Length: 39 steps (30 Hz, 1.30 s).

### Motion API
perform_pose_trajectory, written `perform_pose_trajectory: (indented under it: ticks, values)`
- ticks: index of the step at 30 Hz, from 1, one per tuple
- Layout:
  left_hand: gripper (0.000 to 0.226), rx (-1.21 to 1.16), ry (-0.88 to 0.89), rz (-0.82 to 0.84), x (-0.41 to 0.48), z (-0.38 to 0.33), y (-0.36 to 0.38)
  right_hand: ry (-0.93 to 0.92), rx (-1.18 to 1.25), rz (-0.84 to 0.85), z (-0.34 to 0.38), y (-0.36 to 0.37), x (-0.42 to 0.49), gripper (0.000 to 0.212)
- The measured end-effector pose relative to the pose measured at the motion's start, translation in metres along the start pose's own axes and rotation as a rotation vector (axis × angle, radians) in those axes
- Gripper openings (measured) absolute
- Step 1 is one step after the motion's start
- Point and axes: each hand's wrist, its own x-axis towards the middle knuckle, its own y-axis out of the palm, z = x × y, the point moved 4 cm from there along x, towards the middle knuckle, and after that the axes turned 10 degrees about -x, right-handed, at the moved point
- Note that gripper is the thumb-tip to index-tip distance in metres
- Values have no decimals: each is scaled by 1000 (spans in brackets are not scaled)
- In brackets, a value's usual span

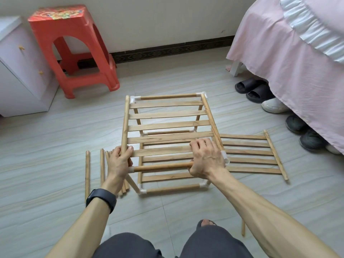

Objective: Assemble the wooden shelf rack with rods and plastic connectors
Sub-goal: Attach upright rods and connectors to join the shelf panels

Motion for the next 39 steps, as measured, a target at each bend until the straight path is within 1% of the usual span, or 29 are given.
perform_pose_trajectory:
  ticks: [3,6,7,9,10,11,13,15,17,19,23,25,27,30,36,39]
  values:
    - [21,2,-13,12,-1,0,1,-8,-1,58,-2,-1,2,56]
    - [33,-11,-82,37,2,-8,0,-56,-21,101,0,-1,1,67]
    - [36,-15,-108,52,2,-10,1,-73,-26,108,3,-2,0,74]
    - [42,-61,-187,91,-2,-11,-1,-115,6,148,14,-5,-1,95]
    - [43,-120,-239,117,-6,-11,-3,-128,52,173,22,-7,0,104]
    - [43,-193,-286,148,-11,-10,-5,-129,115,194,32,-11,3,107]
    - [42,-288,-333,212,-18,-11,-8,-112,237,228,53,-16,15,101]
    - [39,-290,-336,249,-23,-13,-11,-128,250,266,75,-17,29,84]
    - [31,-239,-314,253,-28,-12,-14,-137,223,265,91,-14,41,64]
    - [29,-119,-264,228,-32,-10,-20,-102,249,241,98,-10,48,56]
    - [52,187,-164,163,-38,-5,-29,-34,271,187,104,-4,49,58]
    - [57,271,-122,138,-39,-5,-30,-24,265,182,106,-4,50,58]
    - [59,297,-90,122,-38,-6,-28,-19,256,191,108,-6,52,58]
    - [56,328,-40,98,-37,-7,-26,1,240,190,111,-10,53,55]
    - [52,274,-28,37,-34,-2,-26,24,252,175,116,-12,51,53]
    - [47,301,-22,29,-33,2,-26,38,262,170,117,-10,53,51]
